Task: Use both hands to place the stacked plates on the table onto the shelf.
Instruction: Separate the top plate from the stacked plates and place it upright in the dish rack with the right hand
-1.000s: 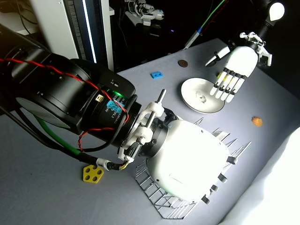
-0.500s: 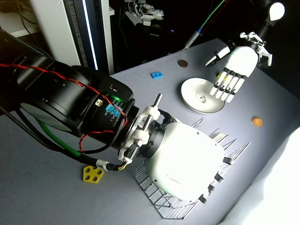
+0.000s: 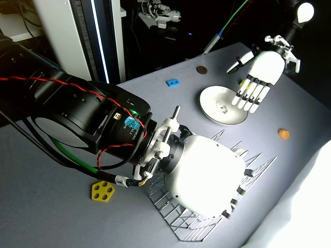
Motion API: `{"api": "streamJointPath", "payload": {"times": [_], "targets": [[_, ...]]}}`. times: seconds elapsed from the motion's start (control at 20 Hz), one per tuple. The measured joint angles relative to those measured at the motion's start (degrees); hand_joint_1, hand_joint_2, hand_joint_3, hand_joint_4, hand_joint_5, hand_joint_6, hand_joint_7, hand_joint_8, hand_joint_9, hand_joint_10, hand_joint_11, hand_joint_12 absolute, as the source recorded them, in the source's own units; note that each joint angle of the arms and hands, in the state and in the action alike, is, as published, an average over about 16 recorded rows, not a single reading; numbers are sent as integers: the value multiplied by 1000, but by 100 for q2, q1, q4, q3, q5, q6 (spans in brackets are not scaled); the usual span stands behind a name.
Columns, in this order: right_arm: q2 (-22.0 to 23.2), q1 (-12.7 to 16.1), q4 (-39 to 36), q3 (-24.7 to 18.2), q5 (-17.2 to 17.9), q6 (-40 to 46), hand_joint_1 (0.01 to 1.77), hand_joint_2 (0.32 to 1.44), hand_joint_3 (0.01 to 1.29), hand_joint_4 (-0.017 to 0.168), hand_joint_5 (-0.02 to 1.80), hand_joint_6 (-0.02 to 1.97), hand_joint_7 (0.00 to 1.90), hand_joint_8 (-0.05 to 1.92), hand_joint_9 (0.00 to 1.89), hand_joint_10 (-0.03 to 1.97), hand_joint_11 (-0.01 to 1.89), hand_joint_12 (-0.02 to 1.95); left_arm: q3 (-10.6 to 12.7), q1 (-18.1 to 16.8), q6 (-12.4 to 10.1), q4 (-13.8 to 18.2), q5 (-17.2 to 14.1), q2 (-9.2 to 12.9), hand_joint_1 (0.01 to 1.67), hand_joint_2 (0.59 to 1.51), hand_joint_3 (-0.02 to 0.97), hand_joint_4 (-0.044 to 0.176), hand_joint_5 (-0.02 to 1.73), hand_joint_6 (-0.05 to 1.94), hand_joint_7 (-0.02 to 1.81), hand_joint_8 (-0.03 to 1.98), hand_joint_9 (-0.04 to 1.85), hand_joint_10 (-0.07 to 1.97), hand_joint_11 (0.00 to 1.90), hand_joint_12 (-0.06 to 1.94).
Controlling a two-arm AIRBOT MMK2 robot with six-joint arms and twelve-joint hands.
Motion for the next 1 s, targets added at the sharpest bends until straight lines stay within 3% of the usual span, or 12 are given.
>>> {"api": "streamJointPath", "payload": {"times": [1.0], "targets": [[14,-255,-390,86,317,1023,1209,1046,15,4,883,1036,992,791,1200,58,734,1218,-12,5,0,28,1,0,15,1117,18,7,18,9,47,12,48,9,16,4]]}}
